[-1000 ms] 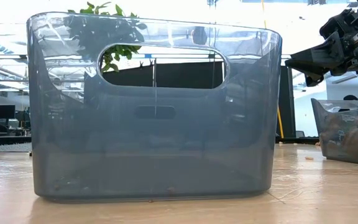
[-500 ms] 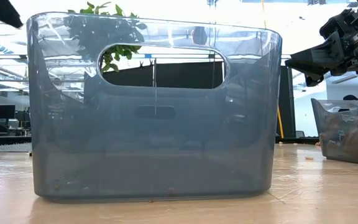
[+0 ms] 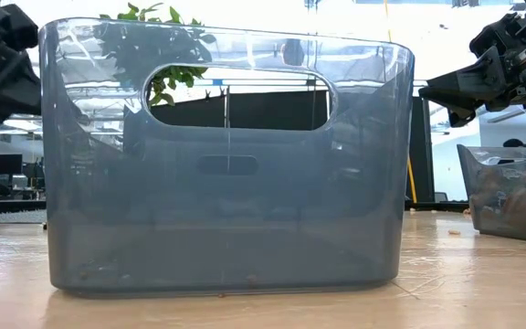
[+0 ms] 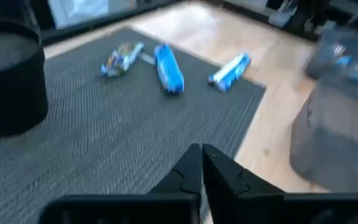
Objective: Pick and place Granola Bars by type
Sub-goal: Put the blue granola bar into the middle black bin
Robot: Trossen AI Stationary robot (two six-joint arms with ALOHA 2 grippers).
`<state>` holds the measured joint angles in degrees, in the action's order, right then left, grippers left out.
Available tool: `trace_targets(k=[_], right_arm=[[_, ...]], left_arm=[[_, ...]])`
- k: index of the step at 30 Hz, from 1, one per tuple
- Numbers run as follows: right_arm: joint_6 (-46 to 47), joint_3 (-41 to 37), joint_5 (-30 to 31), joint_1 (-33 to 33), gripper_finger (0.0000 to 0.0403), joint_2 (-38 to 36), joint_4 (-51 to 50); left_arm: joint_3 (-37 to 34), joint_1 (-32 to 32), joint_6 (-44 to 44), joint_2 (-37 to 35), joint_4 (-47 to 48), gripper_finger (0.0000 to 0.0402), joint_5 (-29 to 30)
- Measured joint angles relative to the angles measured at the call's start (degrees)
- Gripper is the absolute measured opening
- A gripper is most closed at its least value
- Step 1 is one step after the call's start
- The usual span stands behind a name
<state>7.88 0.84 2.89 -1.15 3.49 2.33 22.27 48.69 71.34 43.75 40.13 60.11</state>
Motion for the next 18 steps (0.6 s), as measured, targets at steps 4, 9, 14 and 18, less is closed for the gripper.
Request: trace_targets(k=[4, 9, 14, 18], right_arm=[[0.0, 0.02, -0.02, -0.01, 0.0086, 0.01, 0.0], [0.0, 0.02, -0.01, 0.0, 0.0087, 0.01, 0.0], [0.0, 0.0, 0.0, 0.0, 0.0087, 0.0, 0.0], [0.0, 0.02, -0.01, -0.01, 0.0086, 0.0, 0.0]], left_arm=[[-6.36, -3.53, -11.79, -10.78, -8.37, 0.0008, 0.28], [-10.91, -8.99, -28.61, -21.02, -19.25, 0.0009, -4.97], [-12.67, -15.85, -45.74, -27.3, -27.47, 0.0009, -13.18], [-12.95, -22.07, -53.05, -30.73, -28.39, 0.0008, -20.28]])
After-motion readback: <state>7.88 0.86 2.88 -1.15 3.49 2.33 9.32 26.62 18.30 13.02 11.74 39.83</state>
